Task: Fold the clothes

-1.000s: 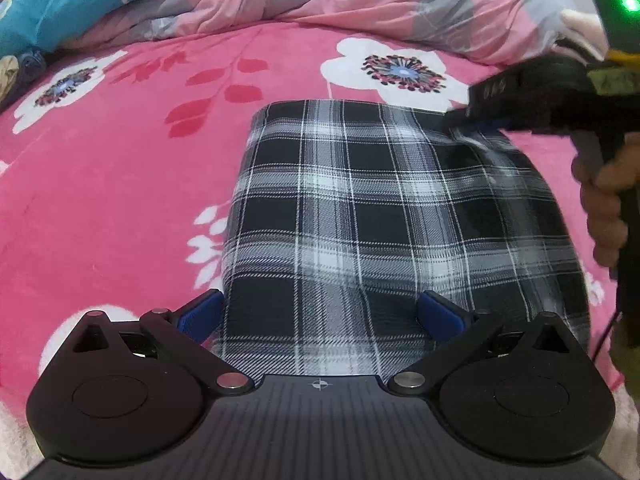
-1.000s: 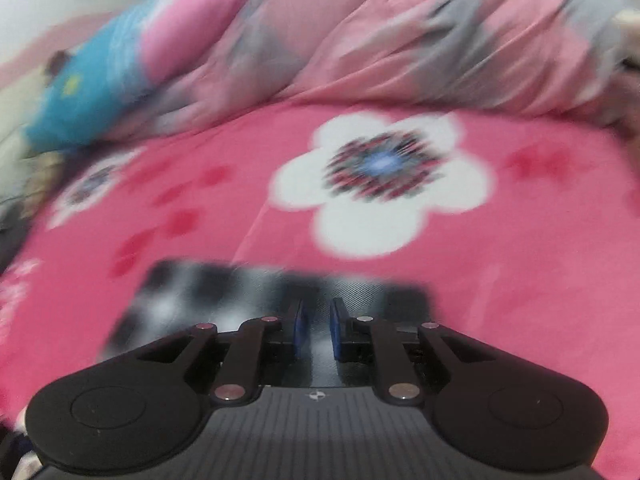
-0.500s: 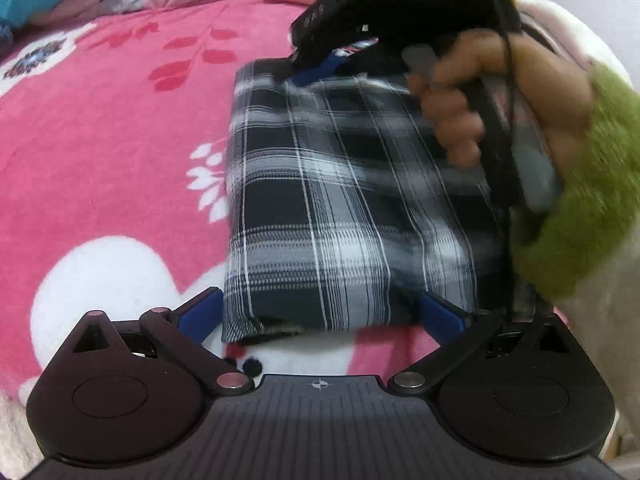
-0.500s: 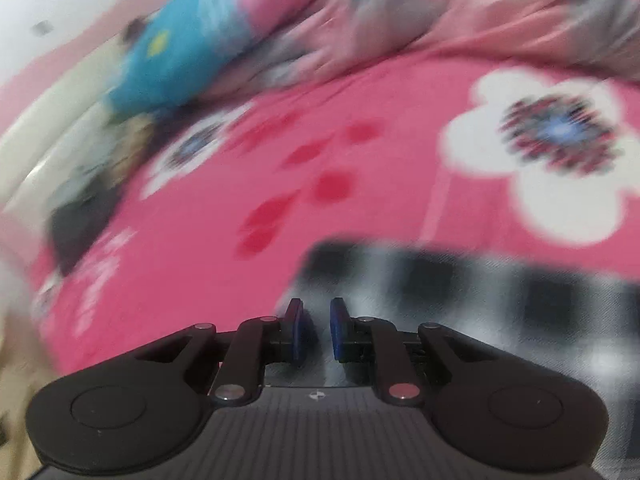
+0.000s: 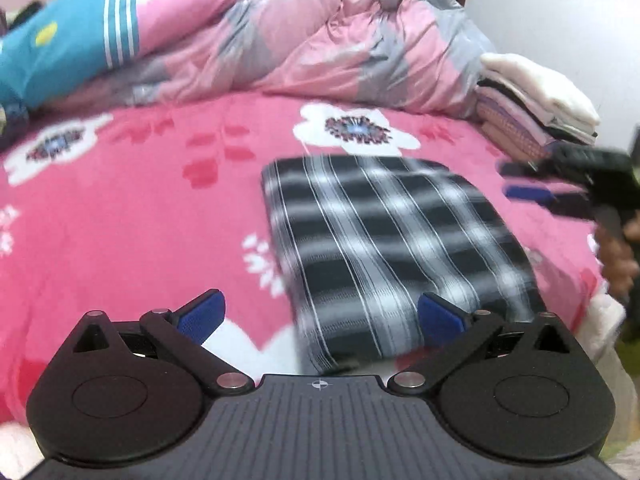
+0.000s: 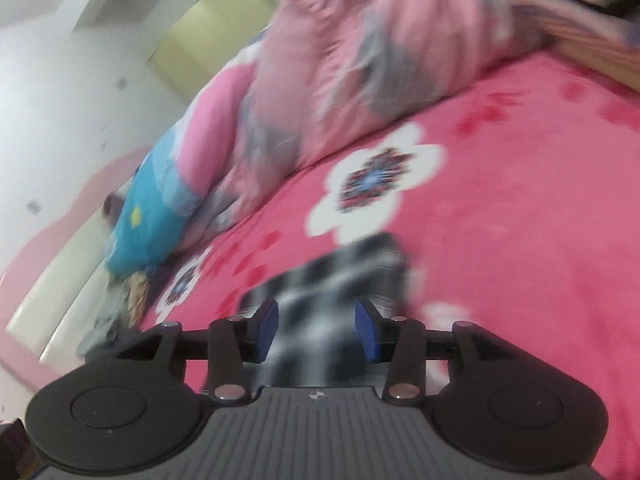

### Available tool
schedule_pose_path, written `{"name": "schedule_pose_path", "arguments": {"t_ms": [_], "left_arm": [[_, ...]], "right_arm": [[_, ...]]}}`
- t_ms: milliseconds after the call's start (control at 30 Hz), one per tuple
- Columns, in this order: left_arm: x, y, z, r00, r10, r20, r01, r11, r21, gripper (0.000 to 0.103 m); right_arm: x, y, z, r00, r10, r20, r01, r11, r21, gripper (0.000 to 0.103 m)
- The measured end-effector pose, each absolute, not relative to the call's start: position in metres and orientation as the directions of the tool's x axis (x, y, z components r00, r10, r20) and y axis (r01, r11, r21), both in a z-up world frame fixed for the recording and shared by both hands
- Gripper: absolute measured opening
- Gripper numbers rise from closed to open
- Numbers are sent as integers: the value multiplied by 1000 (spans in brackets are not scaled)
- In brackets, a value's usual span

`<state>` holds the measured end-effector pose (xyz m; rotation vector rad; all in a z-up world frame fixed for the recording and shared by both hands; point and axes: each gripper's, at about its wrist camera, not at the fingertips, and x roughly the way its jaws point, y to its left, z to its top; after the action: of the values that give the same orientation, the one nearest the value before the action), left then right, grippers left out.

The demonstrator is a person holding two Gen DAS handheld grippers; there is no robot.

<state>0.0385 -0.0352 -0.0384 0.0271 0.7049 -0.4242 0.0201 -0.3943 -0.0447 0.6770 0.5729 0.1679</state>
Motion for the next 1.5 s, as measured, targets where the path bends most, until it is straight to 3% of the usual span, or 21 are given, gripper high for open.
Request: {"name": "schedule_pose_path", "arguments": {"t_ms": [33,100,267,567,867,1233,1500], "left_arm": [[41,-38,-38,682,-367,-633,384,916,-116,103],[47,-43,-39,685,-367,-630,379,917,-122,103],[60,-51,-46,663,-409,-627,363,908,-208,103],[76,-53,-57,637,-360,-682,282,932,-229,103],[92,-36,-58,652,-363,-666,230,931,-283,103],[101,-25,-65,644,-403,-651,179,906,-384,103],[99,-22,-64,670,-374,-641,166,917,-362,103]], "right_arm": [[15,-398,-51,839,315,-443,49,768,638,50],[7,-406,-66,843,309,-441,73,745,663,64],[-2,-419,-82,839,308,-449,94,730,677,72],[-9,-426,-99,841,332,-428,63,725,686,78],[-5,-416,-99,839,368,-402,-11,748,663,100],[-7,-418,-101,838,385,-387,-27,738,674,102],[-7,-419,-101,838,387,-385,-30,738,674,102]]}}
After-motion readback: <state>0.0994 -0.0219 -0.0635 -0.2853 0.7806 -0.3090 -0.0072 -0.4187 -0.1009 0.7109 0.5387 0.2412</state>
